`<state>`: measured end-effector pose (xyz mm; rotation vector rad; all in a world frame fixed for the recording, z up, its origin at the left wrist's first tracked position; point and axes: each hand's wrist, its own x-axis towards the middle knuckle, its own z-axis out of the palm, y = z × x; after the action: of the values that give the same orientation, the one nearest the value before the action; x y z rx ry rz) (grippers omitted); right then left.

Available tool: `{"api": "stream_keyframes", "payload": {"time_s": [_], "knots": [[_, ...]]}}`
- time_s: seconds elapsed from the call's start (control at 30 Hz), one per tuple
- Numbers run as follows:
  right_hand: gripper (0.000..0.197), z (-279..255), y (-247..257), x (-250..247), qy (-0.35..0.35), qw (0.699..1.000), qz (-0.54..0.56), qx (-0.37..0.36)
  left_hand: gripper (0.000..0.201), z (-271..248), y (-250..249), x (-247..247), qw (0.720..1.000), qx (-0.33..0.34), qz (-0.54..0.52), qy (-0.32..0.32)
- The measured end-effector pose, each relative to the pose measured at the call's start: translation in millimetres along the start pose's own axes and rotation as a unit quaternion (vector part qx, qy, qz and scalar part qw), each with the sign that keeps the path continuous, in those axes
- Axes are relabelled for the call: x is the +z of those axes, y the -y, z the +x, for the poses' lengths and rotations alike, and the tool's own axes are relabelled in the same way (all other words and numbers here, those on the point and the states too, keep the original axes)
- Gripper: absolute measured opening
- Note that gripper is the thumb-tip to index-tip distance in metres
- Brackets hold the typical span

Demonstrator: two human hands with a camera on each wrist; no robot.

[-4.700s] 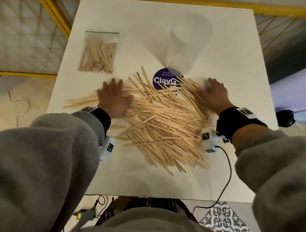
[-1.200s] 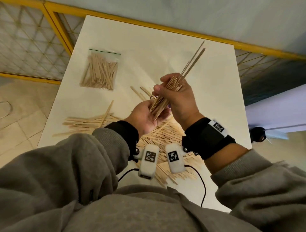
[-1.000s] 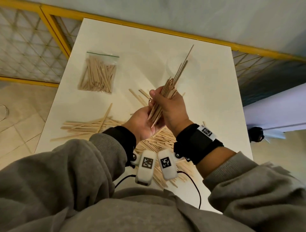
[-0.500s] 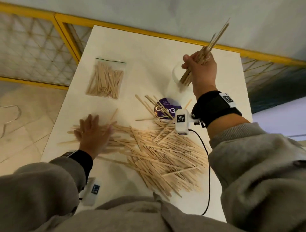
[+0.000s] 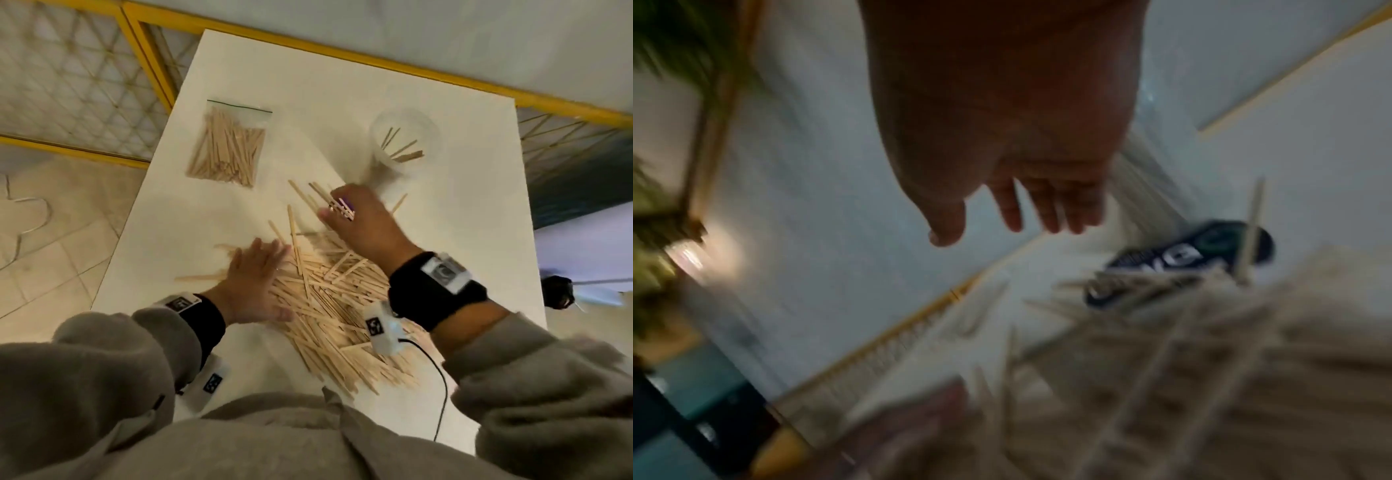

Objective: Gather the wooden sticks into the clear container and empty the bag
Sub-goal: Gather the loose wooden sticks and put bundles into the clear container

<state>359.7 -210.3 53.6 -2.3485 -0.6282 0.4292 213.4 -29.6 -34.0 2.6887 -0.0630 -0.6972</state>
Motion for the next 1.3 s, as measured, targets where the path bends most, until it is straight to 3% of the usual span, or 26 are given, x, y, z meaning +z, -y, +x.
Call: {"api": "stream_keyframes", "payload": {"time_s": [0.07, 0.13, 0.2, 0.3, 0.4, 0.47, 0.7, 0.93, 1.07, 1.23, 1.3], "knots": [[0.082, 13, -21, 34, 0.097, 0.986, -0.093, 0.094, 0.132, -4, 9, 0, 0.998, -0.015, 0.053, 0.004], [0.100, 26, -32, 55, 0.109, 0.976, -0.142, 0.127, 0.133, -11, 16, -2, 0.996, -0.037, 0.086, 0.017], [0.103, 34, -33, 68, 0.108, 0.979, -0.148, 0.088, 0.135, -16, 24, -3, 0.995, -0.047, 0.084, 0.025], [0.102, 22, -32, 72, 0.170, 0.963, -0.209, -0.031, 0.131, -14, 28, -12, 0.998, -0.027, 0.049, -0.003], [0.109, -6, -40, 71, 0.197, 0.936, -0.264, -0.120, 0.109, -9, 28, -24, 0.997, 0.040, 0.043, -0.050], [0.101, -23, -44, 69, 0.172, 0.935, -0.279, -0.132, 0.093, -6, 23, -31, 0.995, 0.039, 0.059, -0.069], [0.029, -30, -41, 71, 0.072, 0.959, -0.265, -0.065, 0.047, 1, 10, -33, 0.991, -0.032, 0.097, -0.088], [0.020, -16, -44, 60, 0.115, 0.975, -0.189, 0.029, 0.033, 1, 6, -22, 0.987, -0.046, 0.102, -0.118], [0.017, -16, -45, 43, 0.143, 0.982, -0.112, 0.054, 0.024, -6, 14, -29, 0.988, -0.054, -0.019, -0.140], [0.009, -12, -29, 34, 0.030, 0.999, 0.019, 0.022, 0.023, -11, 7, -40, 0.950, -0.078, -0.229, -0.200], [0.017, -11, -16, 31, -0.021, 0.994, 0.103, 0.039, 0.016, -3, -4, -43, 0.927, -0.078, -0.305, -0.202]]}}
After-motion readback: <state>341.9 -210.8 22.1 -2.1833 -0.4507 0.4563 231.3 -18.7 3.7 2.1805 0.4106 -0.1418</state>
